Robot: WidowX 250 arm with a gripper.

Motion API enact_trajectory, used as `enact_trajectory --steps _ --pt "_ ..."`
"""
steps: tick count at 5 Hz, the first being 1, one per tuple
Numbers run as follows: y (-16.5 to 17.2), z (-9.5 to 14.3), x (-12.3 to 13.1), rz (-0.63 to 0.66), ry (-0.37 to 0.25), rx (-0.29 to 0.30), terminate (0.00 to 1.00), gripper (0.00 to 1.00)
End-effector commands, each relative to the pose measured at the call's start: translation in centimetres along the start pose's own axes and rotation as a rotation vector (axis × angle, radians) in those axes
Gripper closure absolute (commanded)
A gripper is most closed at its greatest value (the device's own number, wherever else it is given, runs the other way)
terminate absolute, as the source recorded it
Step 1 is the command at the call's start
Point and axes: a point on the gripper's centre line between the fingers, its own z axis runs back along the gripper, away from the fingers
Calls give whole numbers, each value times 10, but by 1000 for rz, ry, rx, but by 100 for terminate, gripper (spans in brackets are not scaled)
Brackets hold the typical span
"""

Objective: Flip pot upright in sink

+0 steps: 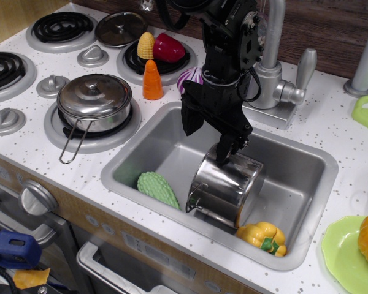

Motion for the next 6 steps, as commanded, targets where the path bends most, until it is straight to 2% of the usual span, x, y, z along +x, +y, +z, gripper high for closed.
enact_trajectory --steps 1,2,3,4,6 --pt "0 0 0 0 0 0 0 0" --pt "-3 1 1 30 -7 -40 0 0" --pt "-6 2 1 100 -23 -141 0 0" --pt "-9 1 0 167 -48 -215 0 0" --pt "-19 -2 2 276 -91 -330 0 0"
